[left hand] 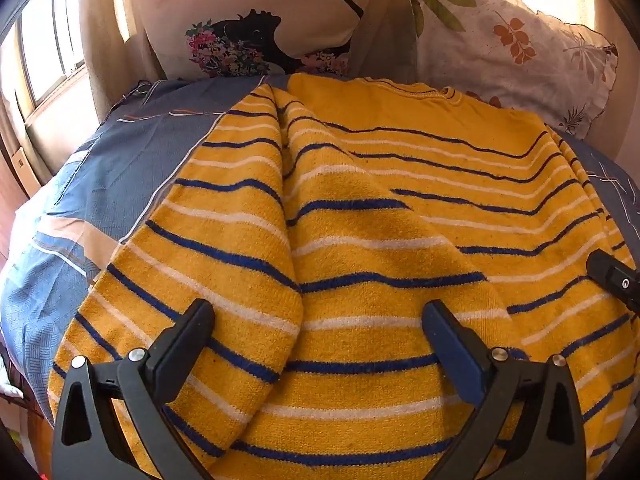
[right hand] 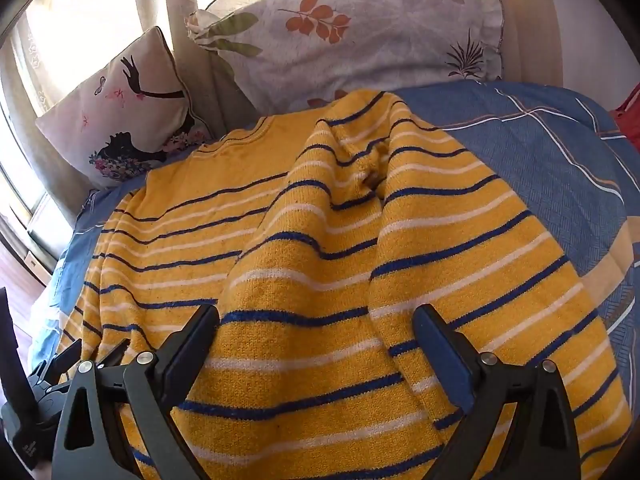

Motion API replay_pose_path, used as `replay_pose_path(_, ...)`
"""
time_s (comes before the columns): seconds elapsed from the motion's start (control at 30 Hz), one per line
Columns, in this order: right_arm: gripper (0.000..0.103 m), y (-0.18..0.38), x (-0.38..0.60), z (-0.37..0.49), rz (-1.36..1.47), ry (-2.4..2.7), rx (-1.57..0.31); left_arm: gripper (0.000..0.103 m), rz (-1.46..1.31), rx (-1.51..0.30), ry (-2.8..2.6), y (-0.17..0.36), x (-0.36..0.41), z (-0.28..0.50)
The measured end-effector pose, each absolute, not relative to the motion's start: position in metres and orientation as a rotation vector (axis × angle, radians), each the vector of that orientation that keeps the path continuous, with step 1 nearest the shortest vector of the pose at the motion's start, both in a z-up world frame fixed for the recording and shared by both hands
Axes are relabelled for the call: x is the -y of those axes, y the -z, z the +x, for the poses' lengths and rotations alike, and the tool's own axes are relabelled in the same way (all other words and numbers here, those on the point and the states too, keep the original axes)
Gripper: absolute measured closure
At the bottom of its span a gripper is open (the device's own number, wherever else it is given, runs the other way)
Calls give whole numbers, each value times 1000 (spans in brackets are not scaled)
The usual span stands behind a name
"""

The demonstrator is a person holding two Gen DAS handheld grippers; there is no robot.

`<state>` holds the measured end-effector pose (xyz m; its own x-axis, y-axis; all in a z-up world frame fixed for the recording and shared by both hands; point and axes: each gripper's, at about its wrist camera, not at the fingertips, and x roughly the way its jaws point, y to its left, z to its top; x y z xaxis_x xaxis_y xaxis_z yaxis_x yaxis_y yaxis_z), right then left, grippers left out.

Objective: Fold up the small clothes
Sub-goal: 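Lower both grippers toward the crumpled yellow striped sweater, then grasp a sleeve with the left gripper and pull it outward to spread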

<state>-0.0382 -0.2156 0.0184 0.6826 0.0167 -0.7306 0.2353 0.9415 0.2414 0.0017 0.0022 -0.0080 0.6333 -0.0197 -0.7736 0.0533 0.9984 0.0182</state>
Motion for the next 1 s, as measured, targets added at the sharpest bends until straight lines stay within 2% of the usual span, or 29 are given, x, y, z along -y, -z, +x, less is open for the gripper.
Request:
replay_pose_path(0.2, 2, -16, 218, -35, 334, 109, -823, 0, 64, -873, 98, 3, -3, -6)
replay_pose_path(0.3, 2, -14, 218, -36, 336, 104, -822, 14, 32, -873, 147, -11, -14, -15)
replay_pose_path(0.5, 2, -13, 217, -34, 322, 110, -833, 15, 12, -789, 38, -46, -78, -26)
replay_pose_path(0.7, 2, -13, 217, -32, 318, 110, -838, 15, 25, -907, -76, -18, -141, -9)
replay_pose_path(0.83, 2, -12, 217, -32, 318, 110, -839, 16, -50, -980, 73, 1, -144, -8)
replay_pose_path(0.9, 2, -12, 217, -33, 315, 111, -840, 40, -26, -947, 95, 0, -137, -15)
replay_pose_path(0.97, 2, -12, 218, -33, 314, 111, -841, 94, -20, -951, 114, -5, -132, -18)
replay_pose_path(1.0, 2, -12, 217, -33, 312, 112, -842, 96, -24, -958, 114, -8, -134, -17)
